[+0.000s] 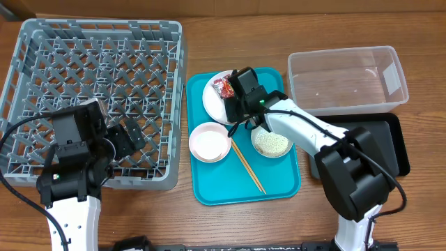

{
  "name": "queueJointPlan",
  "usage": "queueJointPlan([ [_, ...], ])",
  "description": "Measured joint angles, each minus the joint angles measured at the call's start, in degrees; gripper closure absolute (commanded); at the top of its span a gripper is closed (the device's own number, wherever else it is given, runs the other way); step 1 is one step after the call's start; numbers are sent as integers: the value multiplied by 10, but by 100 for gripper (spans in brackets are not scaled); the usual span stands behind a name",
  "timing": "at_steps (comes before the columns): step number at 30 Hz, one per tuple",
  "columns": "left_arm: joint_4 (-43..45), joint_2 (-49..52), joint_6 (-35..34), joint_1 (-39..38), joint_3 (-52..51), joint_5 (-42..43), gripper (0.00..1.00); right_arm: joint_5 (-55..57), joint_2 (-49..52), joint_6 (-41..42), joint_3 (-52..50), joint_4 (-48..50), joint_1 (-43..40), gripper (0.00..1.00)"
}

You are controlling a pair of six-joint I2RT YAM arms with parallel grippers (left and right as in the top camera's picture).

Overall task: Sort waste into correct bins and load items into the dishwasher
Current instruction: 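Grasp the red wrapper and drop it into the clear bin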

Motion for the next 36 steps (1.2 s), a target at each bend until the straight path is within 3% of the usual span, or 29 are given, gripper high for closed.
queueJointPlan([
  [6,0,5,0,0,0,0,0,0,16,5,1,6,0,96],
  [17,0,5,0,0,0,0,0,2,-36,1,117,-118,-17,96],
  [23,1,6,0,0,0,0,0,36,-142,2,146,-205,-117,96],
  [30,11,6,0,0,1,0,0,50,-129,14,138,-282,-236,96],
  [34,11,6,0,0,1,0,0,40,-116,13,123,-285,-258,71],
  [36,11,6,0,0,1,0,0,37,-114,16,121,-281,-259,41],
])
